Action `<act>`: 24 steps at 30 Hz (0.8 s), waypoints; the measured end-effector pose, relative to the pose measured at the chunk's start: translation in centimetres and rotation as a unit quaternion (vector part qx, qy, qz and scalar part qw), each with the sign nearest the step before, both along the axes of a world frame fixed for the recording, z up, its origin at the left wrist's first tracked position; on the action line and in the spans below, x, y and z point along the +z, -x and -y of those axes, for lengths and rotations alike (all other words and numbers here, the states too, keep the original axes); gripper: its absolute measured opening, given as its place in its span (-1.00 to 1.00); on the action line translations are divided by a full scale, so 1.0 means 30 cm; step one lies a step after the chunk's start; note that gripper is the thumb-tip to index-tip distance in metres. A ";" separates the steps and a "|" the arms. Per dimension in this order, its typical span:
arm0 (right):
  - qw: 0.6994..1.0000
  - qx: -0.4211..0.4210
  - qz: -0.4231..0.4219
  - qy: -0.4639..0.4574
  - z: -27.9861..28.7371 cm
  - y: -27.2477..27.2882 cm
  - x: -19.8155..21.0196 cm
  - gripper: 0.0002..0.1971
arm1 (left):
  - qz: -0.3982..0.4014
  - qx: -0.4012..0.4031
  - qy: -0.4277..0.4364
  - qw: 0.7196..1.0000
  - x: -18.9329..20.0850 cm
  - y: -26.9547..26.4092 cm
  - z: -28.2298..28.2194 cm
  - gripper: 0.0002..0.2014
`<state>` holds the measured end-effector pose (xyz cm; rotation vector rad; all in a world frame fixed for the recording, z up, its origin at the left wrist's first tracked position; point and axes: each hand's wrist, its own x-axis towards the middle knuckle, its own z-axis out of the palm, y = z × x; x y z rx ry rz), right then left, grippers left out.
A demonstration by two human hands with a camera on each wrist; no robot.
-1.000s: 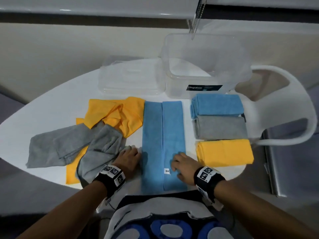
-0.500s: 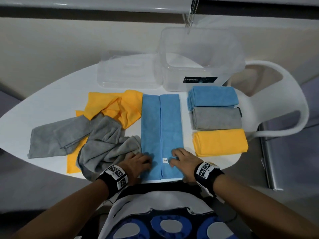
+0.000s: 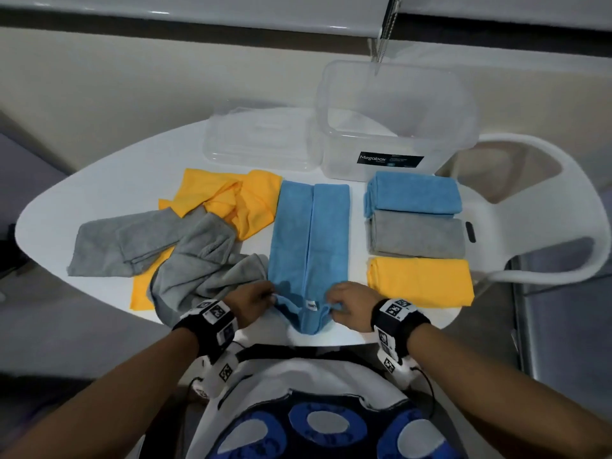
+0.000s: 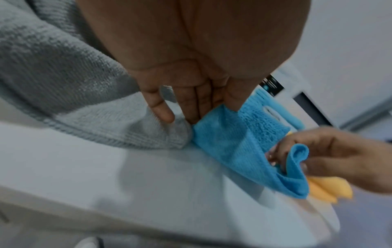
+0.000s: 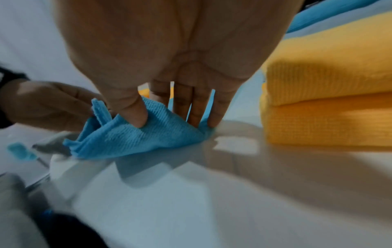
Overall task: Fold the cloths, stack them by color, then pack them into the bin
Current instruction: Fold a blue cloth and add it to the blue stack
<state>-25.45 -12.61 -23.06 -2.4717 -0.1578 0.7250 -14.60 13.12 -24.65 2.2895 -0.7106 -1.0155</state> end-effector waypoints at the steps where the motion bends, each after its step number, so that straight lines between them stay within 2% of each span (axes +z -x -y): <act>1: 0.999 -0.028 -0.015 0.005 0.003 -0.006 0.004 -0.80 | -0.025 0.045 0.011 0.999 0.001 -0.009 0.007 -0.87; 3: 0.995 -0.093 -0.028 0.004 0.008 -0.024 0.007 -0.83 | -0.031 0.104 0.023 0.994 -0.010 -0.040 0.026 -0.84; 5: 0.985 -0.166 -0.047 -0.006 0.012 -0.039 -0.003 -0.74 | -0.010 0.139 0.028 0.990 -0.043 -0.070 0.032 -0.77; 7: 0.973 -0.221 -0.062 -0.009 0.016 -0.057 -0.010 -0.62 | -0.048 0.179 0.046 0.982 -0.061 -0.101 0.044 -0.76; 9: 0.963 -0.261 -0.068 -0.012 0.023 -0.080 -0.012 -0.57 | -0.101 0.226 0.073 0.966 -0.077 -0.141 0.061 -0.73; 13: 0.946 -0.312 -0.085 -0.019 0.020 -0.119 -0.011 -0.58 | -0.169 0.209 0.073 0.961 -0.014 -0.183 0.088 -0.71; 15: 0.937 -0.337 -0.086 -0.041 0.018 -0.132 -0.015 -0.65 | -0.209 0.165 0.069 0.961 -0.001 -0.195 0.087 -0.53; 16: 0.930 -0.353 -0.085 -0.055 0.016 -0.135 -0.013 -0.70 | -0.202 0.139 0.055 0.968 -0.004 -0.211 0.086 -0.44; 18: 0.920 -0.376 -0.079 -0.076 0.013 -0.135 -0.015 -0.80 | -0.113 0.075 0.002 0.991 -0.010 -0.235 0.092 -0.43; 22: 0.916 -0.377 -0.086 -0.102 0.021 -0.141 -0.033 -0.79 | -0.021 0.065 -0.019 0.997 -0.019 -0.250 0.126 -0.85; 24: 0.923 -0.366 -0.075 -0.091 0.030 -0.144 -0.044 -0.79 | -0.007 0.071 -0.013 0.997 -0.025 -0.240 0.142 -0.83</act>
